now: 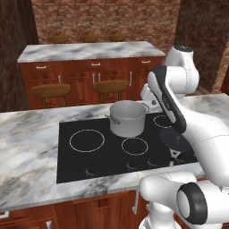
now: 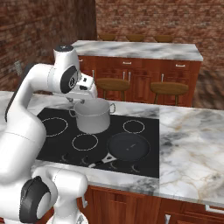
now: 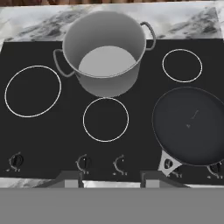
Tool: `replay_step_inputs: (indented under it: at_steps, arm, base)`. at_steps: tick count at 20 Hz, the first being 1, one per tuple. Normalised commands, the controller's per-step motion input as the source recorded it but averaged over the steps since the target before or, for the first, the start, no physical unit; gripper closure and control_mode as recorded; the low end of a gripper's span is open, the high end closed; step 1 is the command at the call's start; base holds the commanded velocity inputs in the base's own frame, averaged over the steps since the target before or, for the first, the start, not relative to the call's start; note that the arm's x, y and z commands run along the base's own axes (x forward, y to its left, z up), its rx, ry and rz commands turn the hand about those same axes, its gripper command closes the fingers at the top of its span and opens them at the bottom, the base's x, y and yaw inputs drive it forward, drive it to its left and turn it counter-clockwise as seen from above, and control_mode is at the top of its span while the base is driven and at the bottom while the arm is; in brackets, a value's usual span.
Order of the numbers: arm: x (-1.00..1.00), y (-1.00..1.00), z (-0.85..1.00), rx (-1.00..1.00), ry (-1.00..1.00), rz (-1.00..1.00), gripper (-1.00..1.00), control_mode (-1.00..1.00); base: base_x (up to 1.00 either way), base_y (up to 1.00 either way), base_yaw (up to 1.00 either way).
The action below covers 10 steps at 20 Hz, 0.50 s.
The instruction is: Move the pot and pan from the stove into the sink.
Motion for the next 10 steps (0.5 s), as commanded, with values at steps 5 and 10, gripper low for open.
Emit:
replay_step_inputs:
  at_steps: [5, 10]
  arm:
    - [-0.17, -0.22, -0.04, 0.02, 0.0, -0.06, -1.0, -1.0]
    - [-0.32, -0.41, -0.11, 0.05, 0.0, -0.16, -1.0, -1.0]
  base:
    - [0.0, 0.0, 0.0]
    - [0.0, 0.0, 0.0]
